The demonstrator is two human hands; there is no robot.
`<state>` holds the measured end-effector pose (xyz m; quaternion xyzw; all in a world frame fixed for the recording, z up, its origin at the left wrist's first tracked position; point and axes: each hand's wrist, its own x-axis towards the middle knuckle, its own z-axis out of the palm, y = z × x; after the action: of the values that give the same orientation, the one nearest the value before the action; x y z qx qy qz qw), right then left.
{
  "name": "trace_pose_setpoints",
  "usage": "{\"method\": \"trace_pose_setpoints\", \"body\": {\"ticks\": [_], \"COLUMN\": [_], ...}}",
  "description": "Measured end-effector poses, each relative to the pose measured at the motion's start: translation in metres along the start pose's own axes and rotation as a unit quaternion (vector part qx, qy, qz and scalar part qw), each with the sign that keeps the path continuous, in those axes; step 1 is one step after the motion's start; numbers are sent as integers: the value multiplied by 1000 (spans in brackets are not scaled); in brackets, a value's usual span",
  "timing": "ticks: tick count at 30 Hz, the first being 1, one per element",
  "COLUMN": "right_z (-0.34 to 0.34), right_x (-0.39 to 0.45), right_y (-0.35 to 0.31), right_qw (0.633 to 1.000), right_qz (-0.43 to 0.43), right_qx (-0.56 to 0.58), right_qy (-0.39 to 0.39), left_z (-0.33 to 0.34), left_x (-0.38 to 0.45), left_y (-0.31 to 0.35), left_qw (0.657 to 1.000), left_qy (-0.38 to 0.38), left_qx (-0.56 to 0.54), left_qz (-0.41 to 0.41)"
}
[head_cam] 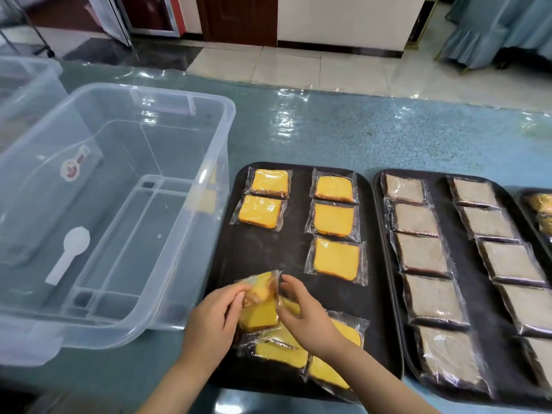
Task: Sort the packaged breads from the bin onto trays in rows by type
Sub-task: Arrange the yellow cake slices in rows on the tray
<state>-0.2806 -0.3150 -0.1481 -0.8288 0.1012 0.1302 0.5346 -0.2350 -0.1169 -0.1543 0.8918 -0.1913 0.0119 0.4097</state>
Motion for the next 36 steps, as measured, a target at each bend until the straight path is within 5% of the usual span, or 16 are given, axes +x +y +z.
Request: {"method": "trace_pose_setpoints", "body": {"ticks": [7,14,27,36], "right_z": [-3,-15,-9,-21], "right_x": [15,54,130,71], "right_y": [-6,-15,-16,-1], "right_qw": [991,980,979,990], "right_qz": [26,149,189,120], "right_qx": [119,98,7,-14], "right_qy": [63,94,69,67], "left_z": [-2,24,43,38], "left_x": [27,65,85,70], "left_y": [31,-7,-28,-16], "left_qw": [955,946,958,983], "left_qy": [62,26,-141,-104], "left_qx": [-236,-170,75,39], "left_qz": [-168,-274,-239,-145]}}
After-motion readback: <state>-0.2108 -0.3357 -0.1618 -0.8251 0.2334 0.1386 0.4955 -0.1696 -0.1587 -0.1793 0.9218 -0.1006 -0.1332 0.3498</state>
